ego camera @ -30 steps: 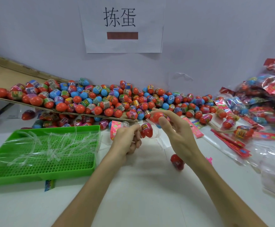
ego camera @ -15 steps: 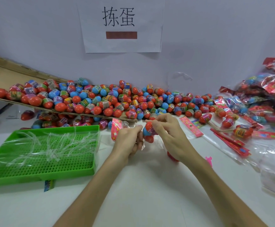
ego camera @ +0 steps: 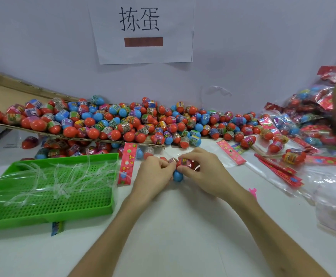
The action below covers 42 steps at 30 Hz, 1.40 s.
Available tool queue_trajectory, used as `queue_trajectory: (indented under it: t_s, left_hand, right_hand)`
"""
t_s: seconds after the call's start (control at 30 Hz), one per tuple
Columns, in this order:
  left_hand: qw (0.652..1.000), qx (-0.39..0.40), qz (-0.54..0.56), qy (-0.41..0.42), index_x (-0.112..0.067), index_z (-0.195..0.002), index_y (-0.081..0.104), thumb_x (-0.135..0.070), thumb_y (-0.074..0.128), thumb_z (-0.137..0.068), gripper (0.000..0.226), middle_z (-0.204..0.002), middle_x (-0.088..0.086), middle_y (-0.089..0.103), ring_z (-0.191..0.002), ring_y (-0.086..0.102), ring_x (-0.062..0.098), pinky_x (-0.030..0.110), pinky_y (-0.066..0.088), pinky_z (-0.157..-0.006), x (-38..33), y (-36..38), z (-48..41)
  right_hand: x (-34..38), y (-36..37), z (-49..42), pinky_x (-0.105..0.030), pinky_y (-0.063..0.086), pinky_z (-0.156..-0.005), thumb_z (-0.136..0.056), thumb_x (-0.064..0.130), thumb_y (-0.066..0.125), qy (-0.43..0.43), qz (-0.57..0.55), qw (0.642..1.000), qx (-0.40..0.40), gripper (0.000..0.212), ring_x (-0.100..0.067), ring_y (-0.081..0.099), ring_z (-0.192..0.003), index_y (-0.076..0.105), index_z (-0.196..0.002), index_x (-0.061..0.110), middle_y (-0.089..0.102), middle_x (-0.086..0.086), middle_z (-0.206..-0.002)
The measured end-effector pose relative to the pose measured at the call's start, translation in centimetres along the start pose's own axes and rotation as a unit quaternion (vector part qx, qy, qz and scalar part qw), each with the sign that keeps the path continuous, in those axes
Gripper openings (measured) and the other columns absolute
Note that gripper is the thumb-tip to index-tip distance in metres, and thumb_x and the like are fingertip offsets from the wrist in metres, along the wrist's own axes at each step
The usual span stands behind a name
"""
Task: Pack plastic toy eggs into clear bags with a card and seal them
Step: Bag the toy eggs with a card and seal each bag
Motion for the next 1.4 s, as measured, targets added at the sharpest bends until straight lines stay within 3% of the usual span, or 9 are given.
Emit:
queue_trajectory:
  t_s: [0.17,0.4,0.63,0.77,0.83,1.0,1.1,1.27,1.4]
  left_hand:
    - [0.999,-0.009,-0.040,0.016,-0.006,-0.059,0.066,-0.028,0.062,-0.099,0.045,-0.055,0.004,0.056,-0.056,0.049,0.017,0.031,0.038,-0.057,-0.1,0.1,0.1]
    - [0.997,-0.053,-0.051,-0.010,-0.012,-0.048,0.042,-0.025,0.060,-0.094,0.051,-0.047,-0.002,0.042,-0.053,0.041,0.022,0.032,0.029,-0.054,0.2,-0.4,-0.1]
    - [0.998,-0.066,-0.014,-0.016,-0.010,-0.054,0.058,-0.030,0.060,-0.093,0.044,-0.051,0.005,0.053,-0.058,0.047,0.026,0.037,0.041,-0.060,0.2,-0.6,-0.4]
    - [0.999,-0.035,-0.031,-0.001,-0.015,-0.046,0.057,-0.034,0.060,-0.098,0.055,-0.040,-0.007,0.043,-0.045,0.038,0.014,0.028,0.032,-0.054,0.4,0.0,-0.5]
    - [0.998,-0.025,-0.054,0.007,-0.011,-0.052,0.061,-0.033,0.060,-0.097,0.050,-0.042,-0.007,0.046,-0.045,0.038,0.013,0.028,0.031,-0.053,0.4,0.1,-0.5]
    - [0.995,-0.032,-0.098,0.008,-0.022,-0.040,0.051,-0.032,0.060,-0.098,0.059,-0.037,-0.006,0.037,-0.046,0.038,0.016,0.029,0.030,-0.053,0.7,-0.6,-0.7]
    - [0.995,-0.040,-0.089,0.004,-0.014,-0.043,0.044,-0.033,0.062,-0.097,0.060,-0.040,-0.003,0.037,-0.048,0.040,0.020,0.030,0.033,-0.055,0.8,-0.7,-0.7]
    - [0.994,-0.045,-0.096,0.016,-0.014,-0.046,0.037,-0.036,0.058,-0.099,0.062,-0.037,-0.004,0.032,-0.046,0.034,0.018,0.030,0.025,-0.050,0.8,-0.3,-0.7]
    - [0.993,-0.039,-0.113,0.024,-0.014,-0.051,0.048,-0.040,0.055,-0.100,0.056,-0.043,-0.003,0.037,-0.049,0.038,0.020,0.030,0.029,-0.052,1.0,-0.2,-0.9]
  right_hand:
    - [-0.1,0.1,0.3,-0.010,0.045,-0.062,-0.083,0.033,0.083,0.025,-0.038,0.997,-0.055,0.030,0.001,0.062,-0.074,0.059,-0.101,0.037,0.061,0.018,-0.093]
    - [0.3,-0.4,0.1,-0.027,0.060,-0.078,-0.088,0.011,0.075,-0.014,-0.085,0.996,-0.025,0.025,-0.006,0.070,-0.085,0.073,-0.107,0.028,0.069,0.014,-0.108]
    - [1.2,0.8,0.7,-0.016,0.055,-0.071,-0.081,0.004,0.078,-0.049,-0.090,0.994,-0.030,0.029,-0.007,0.067,-0.081,0.076,-0.094,0.031,0.070,0.017,-0.091]
    - [1.1,1.7,0.7,-0.029,0.057,-0.068,-0.080,0.014,0.081,-0.016,-0.072,0.993,-0.094,0.013,-0.010,0.065,-0.074,0.071,-0.081,0.021,0.069,0.010,-0.080]
    - [0.8,1.7,0.5,-0.033,0.053,-0.070,-0.085,0.017,0.076,-0.021,-0.021,0.997,-0.073,0.007,-0.008,0.061,-0.076,0.075,-0.082,0.023,0.067,0.010,-0.082]
    - [0.2,1.4,0.4,-0.018,0.045,-0.077,-0.090,0.039,0.070,-0.031,0.054,0.995,0.072,0.024,0.003,0.053,-0.094,0.069,-0.114,0.045,0.052,0.020,-0.109]
    - [0.0,0.8,0.4,-0.013,0.047,-0.070,-0.085,0.026,0.077,-0.015,0.018,1.000,0.013,0.032,-0.001,0.058,-0.086,0.064,-0.103,0.048,0.053,0.018,-0.103]
    - [0.2,0.9,0.5,-0.018,0.056,-0.068,-0.080,0.002,0.076,-0.012,-0.047,0.998,-0.051,0.026,-0.003,0.066,-0.081,0.069,-0.088,0.026,0.066,0.011,-0.091]
    - [0.6,1.7,0.8,-0.013,0.050,-0.071,-0.083,0.010,0.075,-0.020,-0.014,0.999,-0.035,0.024,-0.003,0.064,-0.085,0.075,-0.093,0.031,0.068,0.017,-0.092]
Point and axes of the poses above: each hand's wrist, its own z-axis away from the middle knuckle, its own y-axis out of the palm, x = y × z, the point moved 2 cm from there along -z, towards the middle knuckle
